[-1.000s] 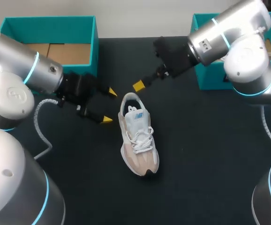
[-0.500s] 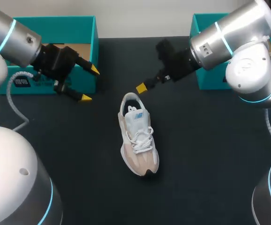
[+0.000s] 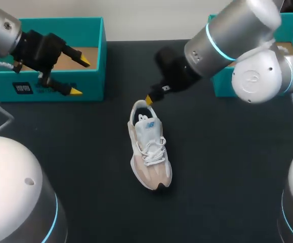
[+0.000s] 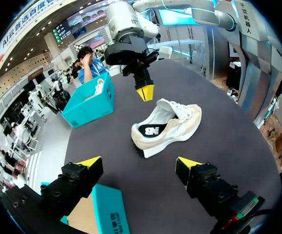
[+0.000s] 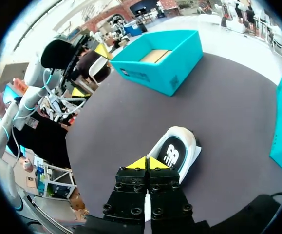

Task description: Take the shoe out of the shoebox, open the shoe tongue, remove and reinsert the insole, then place the shoe into the shoebox

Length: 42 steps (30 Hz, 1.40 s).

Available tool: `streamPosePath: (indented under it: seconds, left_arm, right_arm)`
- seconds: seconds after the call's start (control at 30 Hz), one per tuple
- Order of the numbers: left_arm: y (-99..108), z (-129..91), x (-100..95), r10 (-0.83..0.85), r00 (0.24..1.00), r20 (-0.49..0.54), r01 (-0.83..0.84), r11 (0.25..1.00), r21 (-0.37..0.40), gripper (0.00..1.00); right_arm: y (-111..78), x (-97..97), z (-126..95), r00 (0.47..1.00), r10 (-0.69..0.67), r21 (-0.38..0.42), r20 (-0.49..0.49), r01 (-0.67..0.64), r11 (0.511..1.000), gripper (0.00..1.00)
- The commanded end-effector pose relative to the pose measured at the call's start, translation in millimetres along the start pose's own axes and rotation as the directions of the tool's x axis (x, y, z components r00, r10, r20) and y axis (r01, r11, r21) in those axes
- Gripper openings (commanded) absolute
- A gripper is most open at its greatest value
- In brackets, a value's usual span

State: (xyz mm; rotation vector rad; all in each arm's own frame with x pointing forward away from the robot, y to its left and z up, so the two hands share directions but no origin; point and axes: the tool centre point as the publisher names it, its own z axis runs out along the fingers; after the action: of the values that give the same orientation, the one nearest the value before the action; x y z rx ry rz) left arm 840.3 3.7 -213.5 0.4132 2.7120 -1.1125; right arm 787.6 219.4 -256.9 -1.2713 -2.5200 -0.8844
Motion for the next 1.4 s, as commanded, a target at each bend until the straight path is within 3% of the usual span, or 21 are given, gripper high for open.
streamPosePath:
  seconds: [0.03, 0.2, 0.7, 0.9, 1.03, 1.4]
  left_arm:
    - [0, -7, -6.3, 0.001, 1.0, -0.015, -0.001, 1.0, 0.001, 1.0]
    - [-3, -18, -11.3, 0.008, 1.0, -0.013, -0.008, 1.0, -0.007, 1.0]
    - [-4, -20, -12.8, 0.01, 1.0, -0.015, -0.01, 1.0, -0.008, 1.0]
    - [-4, -20, -12.8, 0.01, 1.0, -0.015, -0.01, 1.0, -0.008, 1.0]
    - [-4, -20, -12.8, 0.01, 1.0, -0.015, -0.01, 1.0, -0.008, 1.0]
    - [-4, -20, -12.8, 0.01, 1.0, -0.015, -0.01, 1.0, -0.008, 1.0]
  right_arm:
    - [4.8, 8.6, -1, 0.955, 0.004, 0.026, 0.297, -0.012, 1.0, 0.0]
    - [4.0, 11.8, 5, 0.938, 0.008, 0.019, 0.346, -0.015, 1.0, 0.0]
    - [4.0, 12.9, 7, 0.942, 0.006, 0.021, 0.335, -0.014, 1.0, 0.0]
    - [0.9, -6.5, 25, 0.883, 0.073, 0.079, 0.463, -0.123, 0.989, 0.0]
    - [-2.9, -13.4, 32, 0.865, 0.144, 0.046, 0.481, -0.189, 0.981, 0.0]
    - [-22.3, -22.9, 64, 0.824, 0.25, 0.054, 0.508, -0.32, 0.946, 0.0]
